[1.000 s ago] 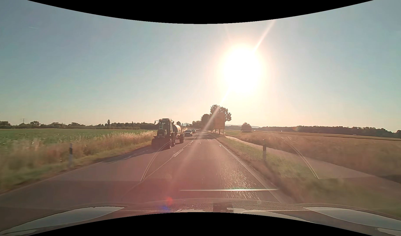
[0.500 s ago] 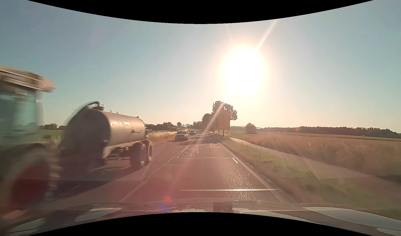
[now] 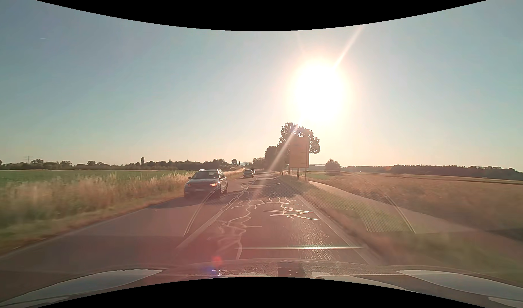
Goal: Follow the waypoints while adhering to traffic rules and regulations
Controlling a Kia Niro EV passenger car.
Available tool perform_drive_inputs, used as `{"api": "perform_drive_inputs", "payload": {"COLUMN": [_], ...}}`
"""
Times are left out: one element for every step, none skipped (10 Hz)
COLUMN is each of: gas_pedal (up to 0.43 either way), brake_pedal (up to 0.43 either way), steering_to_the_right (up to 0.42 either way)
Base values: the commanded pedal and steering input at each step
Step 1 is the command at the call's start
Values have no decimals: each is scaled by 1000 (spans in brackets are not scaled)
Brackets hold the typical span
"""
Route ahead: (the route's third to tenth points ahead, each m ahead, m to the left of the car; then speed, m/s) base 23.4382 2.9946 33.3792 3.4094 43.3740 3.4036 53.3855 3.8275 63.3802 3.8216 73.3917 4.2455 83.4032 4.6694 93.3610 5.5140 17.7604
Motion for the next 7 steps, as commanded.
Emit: {"api": "perform_drive_inputs", "payload": {"gas_pedal": [87, 87, 98, 98, 98, 98, 98], "brake_pedal": [0, 0, 0, 0, 0, 0, 0], "steering_to_the_right": [-1, -2, -2, -2, -2, -2, -2]}}
